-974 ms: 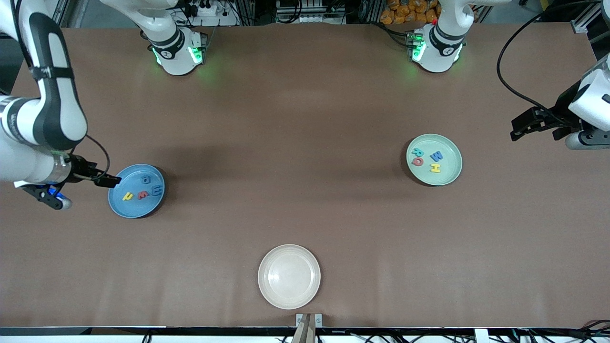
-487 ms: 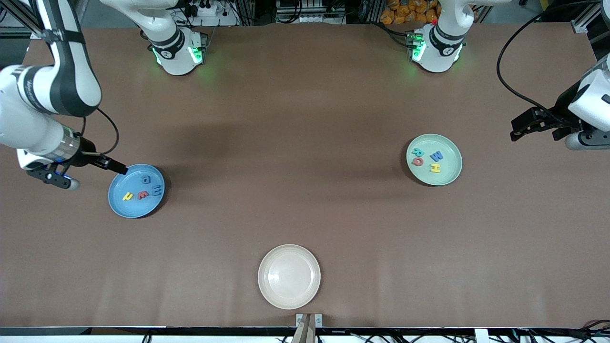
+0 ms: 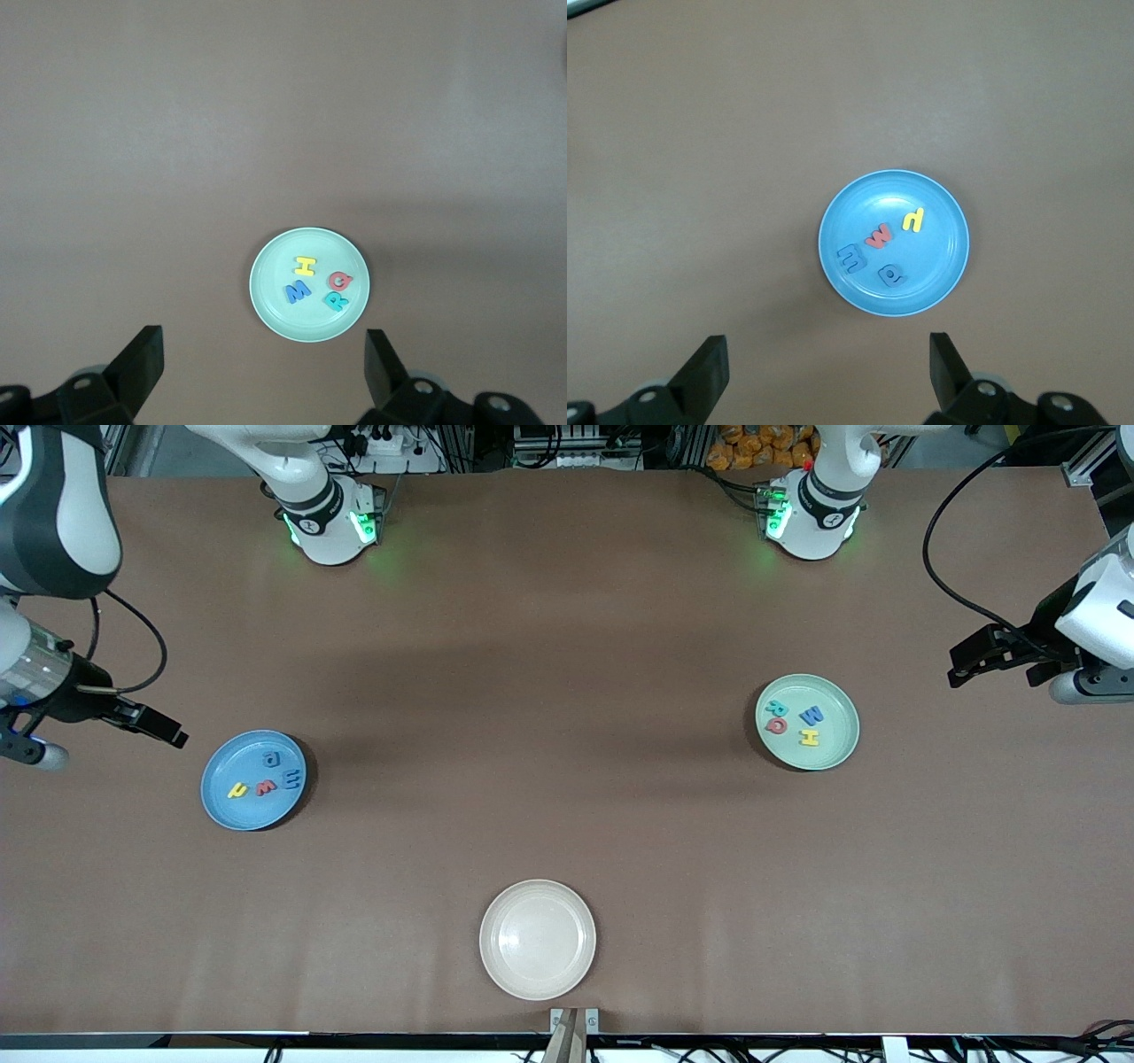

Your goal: Sort upper and lower case letters into plates

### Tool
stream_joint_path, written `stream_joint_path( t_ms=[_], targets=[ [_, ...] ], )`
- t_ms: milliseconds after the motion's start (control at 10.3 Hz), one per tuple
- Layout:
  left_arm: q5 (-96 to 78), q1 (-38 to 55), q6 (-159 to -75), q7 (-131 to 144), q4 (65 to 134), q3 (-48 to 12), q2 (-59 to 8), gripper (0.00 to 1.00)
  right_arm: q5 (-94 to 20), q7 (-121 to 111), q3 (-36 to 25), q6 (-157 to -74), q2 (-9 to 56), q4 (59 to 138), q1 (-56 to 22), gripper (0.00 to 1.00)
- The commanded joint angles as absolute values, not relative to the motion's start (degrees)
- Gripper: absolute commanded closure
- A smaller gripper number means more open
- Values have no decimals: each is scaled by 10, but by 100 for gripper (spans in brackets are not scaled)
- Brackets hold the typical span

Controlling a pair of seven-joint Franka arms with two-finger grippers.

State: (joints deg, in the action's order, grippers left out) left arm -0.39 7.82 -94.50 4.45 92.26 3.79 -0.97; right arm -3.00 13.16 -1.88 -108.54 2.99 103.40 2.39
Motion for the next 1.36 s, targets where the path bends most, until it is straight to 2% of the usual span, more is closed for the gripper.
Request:
stream_joint_path(
  t_ms=[0, 389, 1266],
  targets=[
    [-8, 82, -943, 47, 912, 40, -14, 0, -23, 126, -16, -1019, 31, 964, 15, 0],
    [-8, 81, -943, 47, 911, 40, -16, 0, -22, 111, -12, -926, 29, 895, 12, 0],
    [-8, 79, -943, 47, 911, 40, -16, 0, 4, 75, -9, -927, 21, 872, 13, 0]
  ],
)
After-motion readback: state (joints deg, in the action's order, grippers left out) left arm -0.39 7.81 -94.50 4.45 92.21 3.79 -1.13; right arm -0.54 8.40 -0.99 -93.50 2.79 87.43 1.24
